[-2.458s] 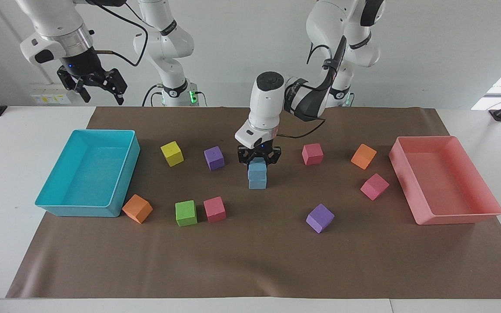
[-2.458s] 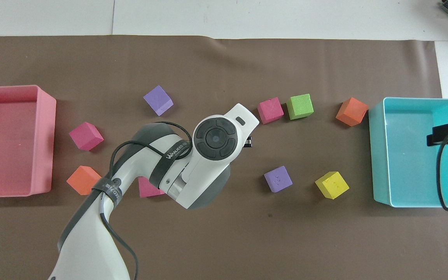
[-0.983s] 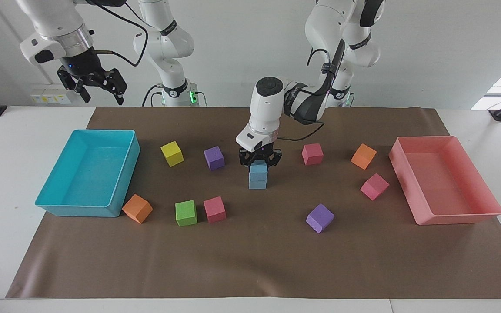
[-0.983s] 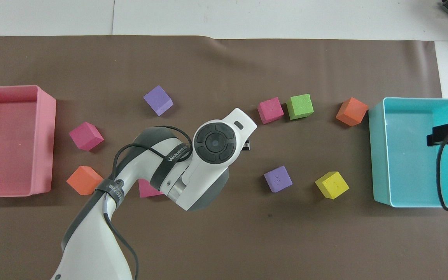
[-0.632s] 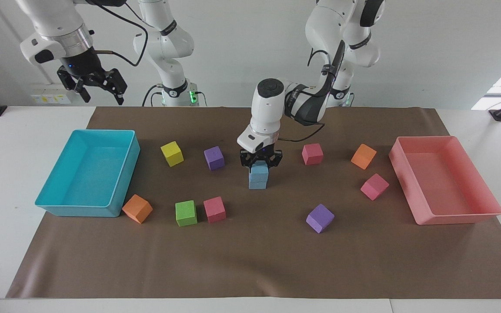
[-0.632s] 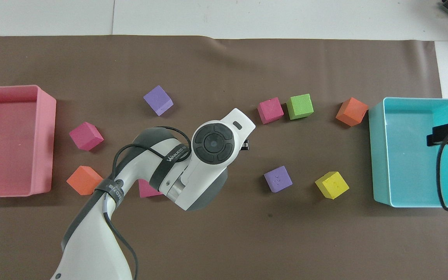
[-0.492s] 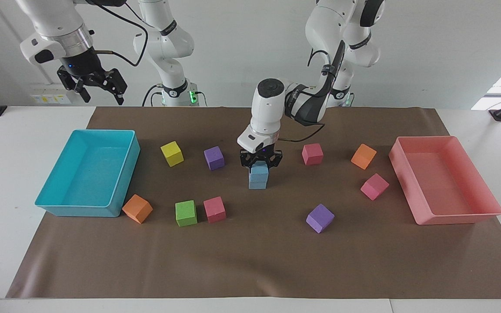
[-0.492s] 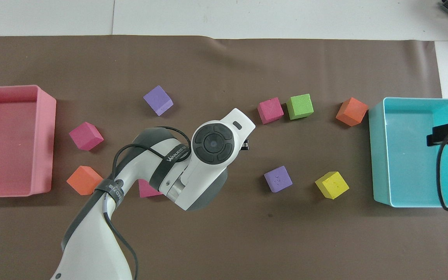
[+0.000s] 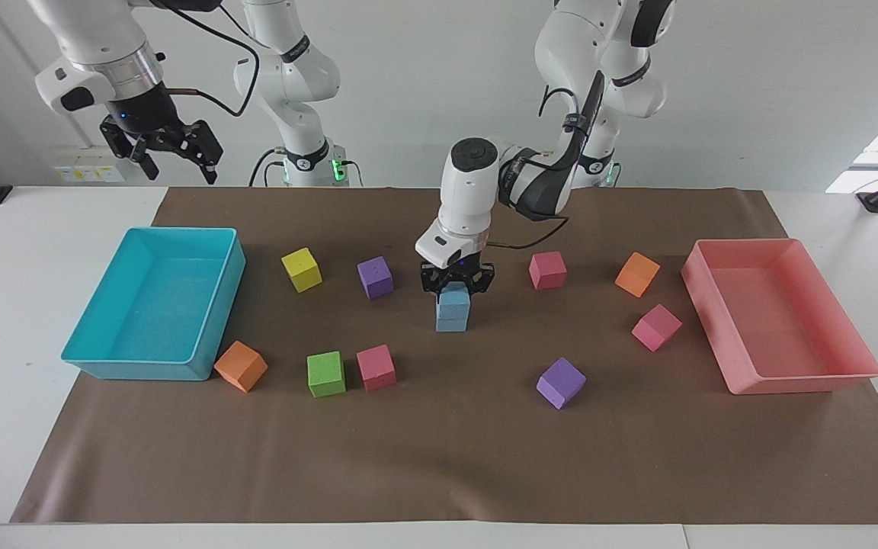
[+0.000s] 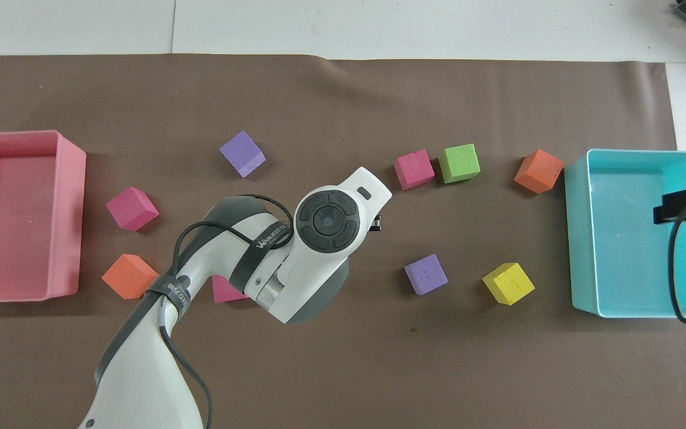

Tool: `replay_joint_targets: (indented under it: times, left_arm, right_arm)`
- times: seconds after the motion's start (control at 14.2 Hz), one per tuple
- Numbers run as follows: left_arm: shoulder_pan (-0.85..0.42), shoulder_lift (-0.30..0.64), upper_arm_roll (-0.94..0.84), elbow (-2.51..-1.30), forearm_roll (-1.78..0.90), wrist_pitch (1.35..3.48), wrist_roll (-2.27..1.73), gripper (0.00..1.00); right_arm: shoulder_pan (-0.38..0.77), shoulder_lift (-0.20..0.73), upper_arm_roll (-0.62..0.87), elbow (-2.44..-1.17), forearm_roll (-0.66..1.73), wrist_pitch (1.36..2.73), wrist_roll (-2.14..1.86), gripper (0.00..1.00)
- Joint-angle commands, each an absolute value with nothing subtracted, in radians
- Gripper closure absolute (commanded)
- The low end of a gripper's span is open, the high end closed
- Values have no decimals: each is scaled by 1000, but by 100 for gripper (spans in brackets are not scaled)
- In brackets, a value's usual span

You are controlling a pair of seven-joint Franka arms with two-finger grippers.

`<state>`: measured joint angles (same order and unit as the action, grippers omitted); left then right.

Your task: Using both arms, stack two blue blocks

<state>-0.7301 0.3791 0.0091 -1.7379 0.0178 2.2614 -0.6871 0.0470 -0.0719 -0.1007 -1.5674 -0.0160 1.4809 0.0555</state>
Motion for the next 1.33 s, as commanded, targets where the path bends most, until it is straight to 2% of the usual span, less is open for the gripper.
replay_joint_targets:
  times: [0.0, 0.07, 0.28, 0.42, 0.77, 1.26]
  left_arm:
    - [-745, 348, 20, -1773, 34, 2264, -696, 40]
    - [-746, 348, 20, -1775, 34, 2264, -696, 37]
    - [-746, 347, 20, -1775, 34, 2263, -696, 20]
    - [-746, 347, 20, -1775, 34, 2256, -696, 0]
    - [-750, 339, 20, -1760, 34, 2235, -695, 0]
    - [-727, 178, 20, -1776, 32, 2050, -675, 0]
  right_arm:
    - [40, -77, -98, -1565, 8, 1466, 37, 0]
    - [40, -77, -98, -1565, 8, 1466, 37, 0]
    - [38, -77, -98, -1565, 8, 1468, 38, 0]
    - [38, -77, -100, -1565, 8, 1470, 40, 0]
    - [37, -77, -100, -1565, 8, 1474, 41, 0]
    - [35, -77, -100, -1565, 6, 1477, 43, 0]
